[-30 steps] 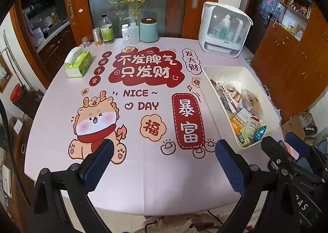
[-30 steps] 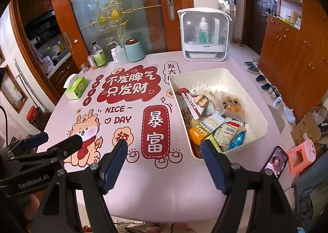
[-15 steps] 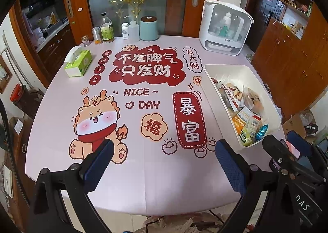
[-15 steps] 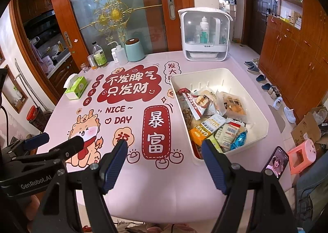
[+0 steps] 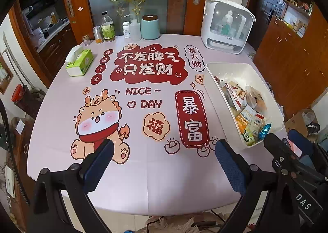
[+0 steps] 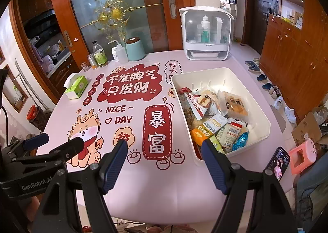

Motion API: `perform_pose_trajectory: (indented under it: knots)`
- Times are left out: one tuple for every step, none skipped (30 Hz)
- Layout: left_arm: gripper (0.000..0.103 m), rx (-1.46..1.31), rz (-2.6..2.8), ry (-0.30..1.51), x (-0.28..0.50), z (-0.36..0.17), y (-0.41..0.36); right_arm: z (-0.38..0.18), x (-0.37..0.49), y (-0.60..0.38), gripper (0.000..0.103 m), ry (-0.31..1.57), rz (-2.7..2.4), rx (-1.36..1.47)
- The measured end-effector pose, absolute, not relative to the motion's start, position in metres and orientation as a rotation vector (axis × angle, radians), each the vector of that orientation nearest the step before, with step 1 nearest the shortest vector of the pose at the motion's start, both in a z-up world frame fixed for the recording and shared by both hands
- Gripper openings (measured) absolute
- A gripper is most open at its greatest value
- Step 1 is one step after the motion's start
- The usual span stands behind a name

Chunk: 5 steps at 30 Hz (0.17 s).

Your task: Organize snacks

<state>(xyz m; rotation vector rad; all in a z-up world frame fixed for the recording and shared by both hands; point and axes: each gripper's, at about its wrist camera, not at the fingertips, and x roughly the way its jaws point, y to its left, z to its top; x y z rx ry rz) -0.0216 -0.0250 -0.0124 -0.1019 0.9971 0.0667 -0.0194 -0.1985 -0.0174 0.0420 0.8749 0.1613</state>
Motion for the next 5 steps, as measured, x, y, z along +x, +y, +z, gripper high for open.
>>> perform_pose_trajectory:
  knots:
    - [0.099,-0.1,0.065,0.999,-0.0211,-0.0136,-0.0248,-0.0173,-0.0192,-0.1982,0.075,0.875,0.161,0.043]
    - [0.099,-0.098,0.064,1.001,-0.0199,-0.0133,-0.0266,-0.0175,-0.0192,-0.1982,0.075,0.875,0.16,0.044]
    - [0.099,-0.096,0.064,1.002,-0.0195,-0.0134,-0.0274,-0.0172,-0.0186,-0.1988,0.075,0.875,0.16,0.045]
    - [0.099,-0.094,0.064,1.004,-0.0201,-0.014,-0.0266,-0.0173,-0.0186,-0.1989,0.075,0.876,0.159,0.046]
    - [0.099,-0.096,0.064,1.005,-0.0197,-0.014,-0.0272,-0.0172,-0.0181,-0.1997,0.075,0.877,0.159,0.047]
